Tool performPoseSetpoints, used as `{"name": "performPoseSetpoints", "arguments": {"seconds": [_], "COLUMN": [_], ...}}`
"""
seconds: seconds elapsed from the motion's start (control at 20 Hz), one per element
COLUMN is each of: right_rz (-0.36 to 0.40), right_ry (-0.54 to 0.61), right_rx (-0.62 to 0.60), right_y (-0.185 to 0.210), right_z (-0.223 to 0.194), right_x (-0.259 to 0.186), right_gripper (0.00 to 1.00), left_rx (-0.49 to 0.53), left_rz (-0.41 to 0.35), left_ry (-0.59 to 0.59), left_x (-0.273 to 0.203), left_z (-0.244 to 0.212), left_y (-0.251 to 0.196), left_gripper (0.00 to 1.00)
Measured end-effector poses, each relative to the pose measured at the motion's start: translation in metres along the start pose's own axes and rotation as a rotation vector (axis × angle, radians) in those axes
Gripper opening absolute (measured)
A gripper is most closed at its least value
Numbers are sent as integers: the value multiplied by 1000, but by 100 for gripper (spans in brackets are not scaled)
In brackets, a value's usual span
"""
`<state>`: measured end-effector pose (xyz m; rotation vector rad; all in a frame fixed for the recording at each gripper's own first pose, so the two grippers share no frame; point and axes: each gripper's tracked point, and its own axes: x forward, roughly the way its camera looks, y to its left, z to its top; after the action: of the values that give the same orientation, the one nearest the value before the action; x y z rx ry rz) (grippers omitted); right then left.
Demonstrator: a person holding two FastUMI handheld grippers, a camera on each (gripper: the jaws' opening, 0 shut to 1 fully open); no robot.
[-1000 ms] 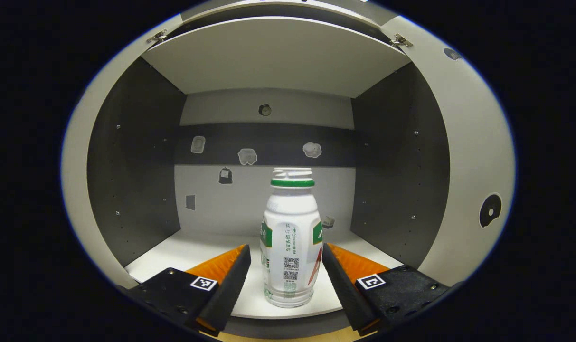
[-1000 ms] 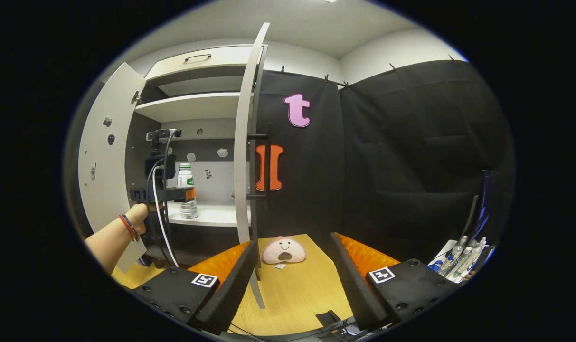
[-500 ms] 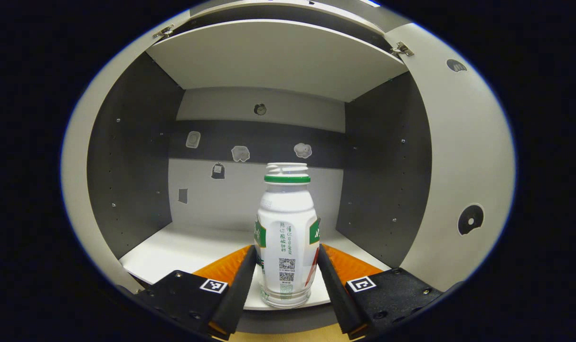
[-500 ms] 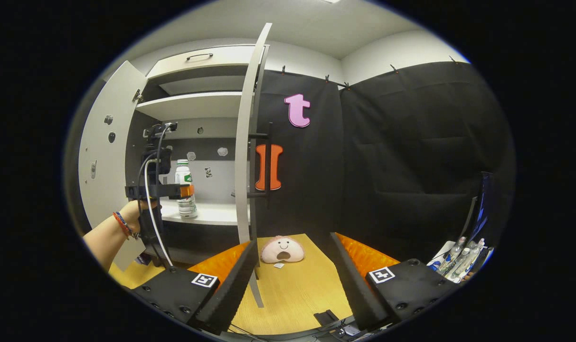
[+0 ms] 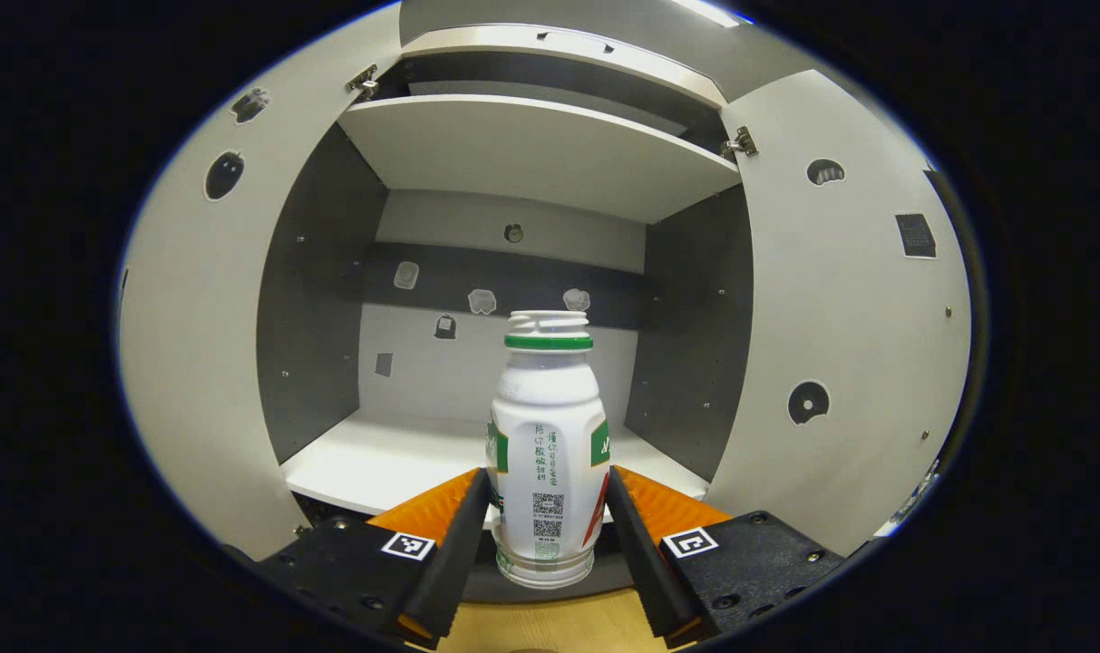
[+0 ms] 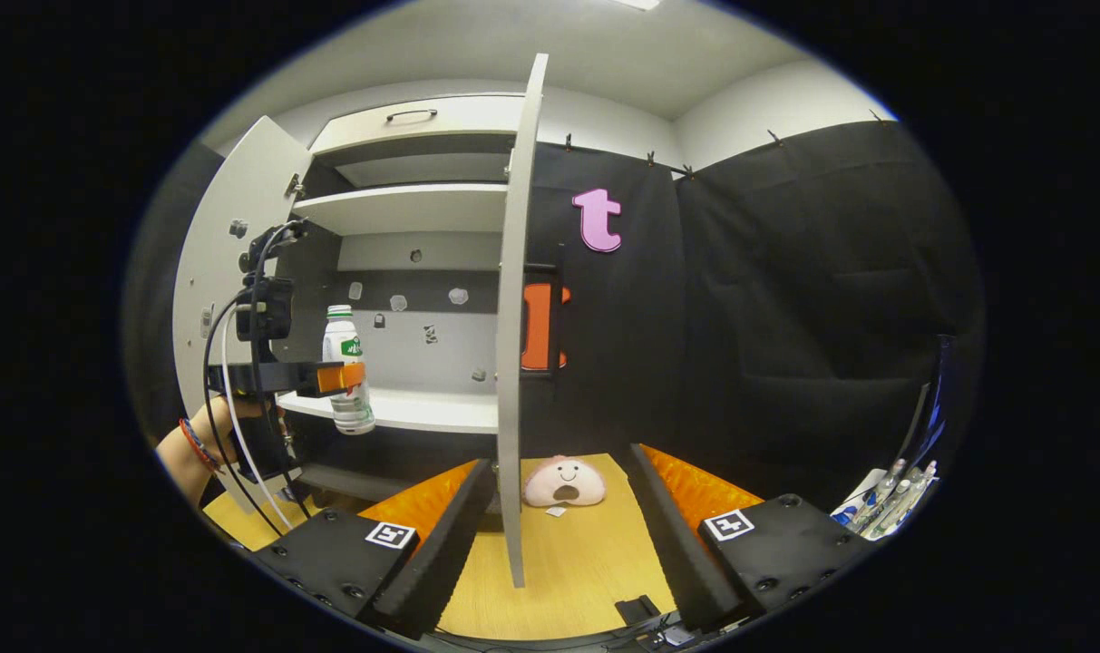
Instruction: Grasp the bottle in the cabinet with the left hand and place it on the coaster, then close the right door with the right hand and the left door with the left hand.
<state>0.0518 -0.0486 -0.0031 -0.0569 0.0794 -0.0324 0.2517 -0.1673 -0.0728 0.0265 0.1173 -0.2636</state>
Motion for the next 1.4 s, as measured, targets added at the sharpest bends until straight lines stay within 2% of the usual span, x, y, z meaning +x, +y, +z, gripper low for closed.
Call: {"name": "performPoseSetpoints", "arguments": {"seconds": [0.25,0.5,0.6,0.8,1.1,1.4], "right_rz": [42,61,57,44,12,-22], "right_ry": [10,30,38,50,85,123], "right_rx": [-14,-26,-35,-49,-77,-116], "right_y": [21,31,31,27,17,6], "right_z": [-7,-17,-21,-26,-37,-49], "right_x": [-12,-23,-29,-41,-55,-66], "right_gripper": [99,99,99,99,99,99], "left_rx": [-7,-30,-47,-8,-47,-38], "left_rz": [9,-15,-17,4,47,84], "left_ry": [57,121,144,198,272,305], "left_x": [-39,-65,-71,-80,-85,-79], "left_z": [-49,-116,-142,-196,-265,-306], "left_y": [13,13,14,18,20,21], "left_gripper": [77,77,77,77,77,78]}}
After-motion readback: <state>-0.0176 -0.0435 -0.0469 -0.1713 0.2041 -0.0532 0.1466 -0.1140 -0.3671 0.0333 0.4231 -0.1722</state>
